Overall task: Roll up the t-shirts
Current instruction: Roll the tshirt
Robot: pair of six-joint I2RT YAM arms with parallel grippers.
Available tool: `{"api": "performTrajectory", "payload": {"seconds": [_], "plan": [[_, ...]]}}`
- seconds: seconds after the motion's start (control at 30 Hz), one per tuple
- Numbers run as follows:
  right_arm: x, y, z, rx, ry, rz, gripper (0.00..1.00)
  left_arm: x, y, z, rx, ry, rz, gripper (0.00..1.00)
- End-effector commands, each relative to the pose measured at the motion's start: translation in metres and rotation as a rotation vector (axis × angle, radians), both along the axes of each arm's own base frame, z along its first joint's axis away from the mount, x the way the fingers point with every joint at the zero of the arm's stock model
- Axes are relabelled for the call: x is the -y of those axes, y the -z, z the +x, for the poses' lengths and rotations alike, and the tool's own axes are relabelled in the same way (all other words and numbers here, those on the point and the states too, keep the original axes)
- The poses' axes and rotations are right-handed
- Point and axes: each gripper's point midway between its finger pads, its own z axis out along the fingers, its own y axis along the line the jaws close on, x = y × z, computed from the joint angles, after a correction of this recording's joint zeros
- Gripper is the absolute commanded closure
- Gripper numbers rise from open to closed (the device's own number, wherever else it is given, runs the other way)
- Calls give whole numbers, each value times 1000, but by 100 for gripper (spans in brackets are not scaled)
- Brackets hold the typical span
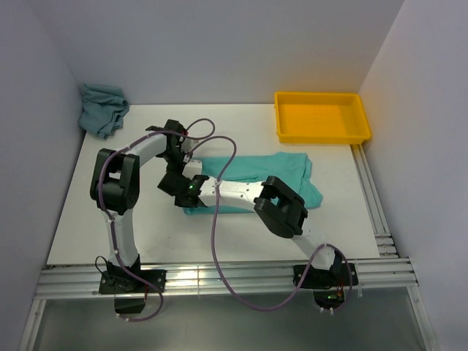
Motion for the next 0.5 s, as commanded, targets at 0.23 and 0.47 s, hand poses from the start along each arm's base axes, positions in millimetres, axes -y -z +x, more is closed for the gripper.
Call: {"api": "performTrajectory", "payload": {"seconds": [0.23, 0.47], "plan": [[2, 5, -9, 20, -8, -78, 62, 6, -6, 4, 12, -9, 26, 100], [6, 26, -15, -5, -27, -188, 59, 7, -6, 4, 12, -8, 32, 100]]}}
